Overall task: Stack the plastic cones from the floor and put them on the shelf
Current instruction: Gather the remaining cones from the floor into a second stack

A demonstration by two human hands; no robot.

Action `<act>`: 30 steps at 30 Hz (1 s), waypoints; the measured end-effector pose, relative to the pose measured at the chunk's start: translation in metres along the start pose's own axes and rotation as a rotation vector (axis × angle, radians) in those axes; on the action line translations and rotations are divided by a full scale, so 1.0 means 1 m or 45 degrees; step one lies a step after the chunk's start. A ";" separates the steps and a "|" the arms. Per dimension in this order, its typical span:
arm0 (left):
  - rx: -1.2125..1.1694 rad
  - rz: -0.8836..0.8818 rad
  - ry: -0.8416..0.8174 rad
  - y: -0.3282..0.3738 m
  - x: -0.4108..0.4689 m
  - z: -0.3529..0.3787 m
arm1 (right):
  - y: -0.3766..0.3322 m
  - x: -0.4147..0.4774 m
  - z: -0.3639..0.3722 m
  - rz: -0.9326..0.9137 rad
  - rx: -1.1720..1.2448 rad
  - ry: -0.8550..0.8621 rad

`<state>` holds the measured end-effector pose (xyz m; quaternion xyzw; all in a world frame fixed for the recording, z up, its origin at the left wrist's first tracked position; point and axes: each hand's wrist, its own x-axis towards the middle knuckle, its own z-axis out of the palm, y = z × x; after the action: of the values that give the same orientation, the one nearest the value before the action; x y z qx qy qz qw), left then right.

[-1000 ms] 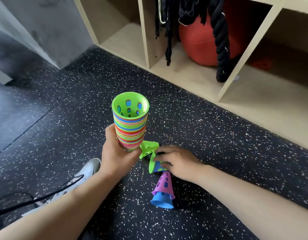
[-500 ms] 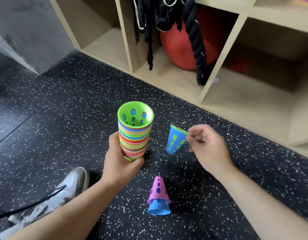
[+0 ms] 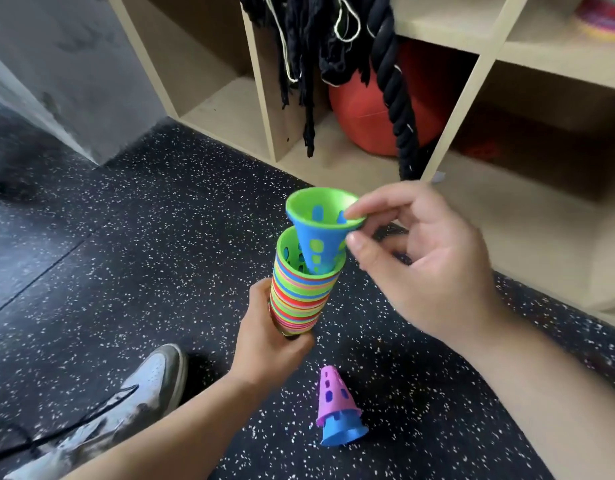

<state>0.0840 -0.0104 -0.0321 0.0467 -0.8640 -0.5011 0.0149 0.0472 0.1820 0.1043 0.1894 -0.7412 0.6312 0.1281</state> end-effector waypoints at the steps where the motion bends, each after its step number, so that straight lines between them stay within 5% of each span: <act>1: -0.003 0.005 0.014 -0.001 0.001 -0.001 | 0.003 -0.002 0.003 -0.002 -0.004 -0.031; 9: -0.026 -0.057 0.139 -0.018 -0.004 -0.023 | 0.056 0.000 0.019 0.295 0.088 0.038; 13: -0.012 -0.139 0.261 -0.038 -0.010 -0.038 | 0.105 -0.003 0.044 0.620 -0.148 -0.286; 19: -0.030 -0.293 0.403 -0.055 -0.015 -0.053 | 0.155 -0.015 0.098 0.735 -0.294 -0.809; 26: 0.048 -0.328 0.419 -0.060 -0.009 -0.064 | 0.169 -0.013 0.120 0.487 -0.386 -1.128; 30: 0.037 -0.292 0.404 -0.059 -0.007 -0.061 | 0.178 -0.012 0.110 0.374 -0.513 -1.112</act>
<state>0.0996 -0.0917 -0.0525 0.2233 -0.8470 -0.4734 0.0930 -0.0158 0.0987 -0.0774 0.3011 -0.8516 0.3487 -0.2501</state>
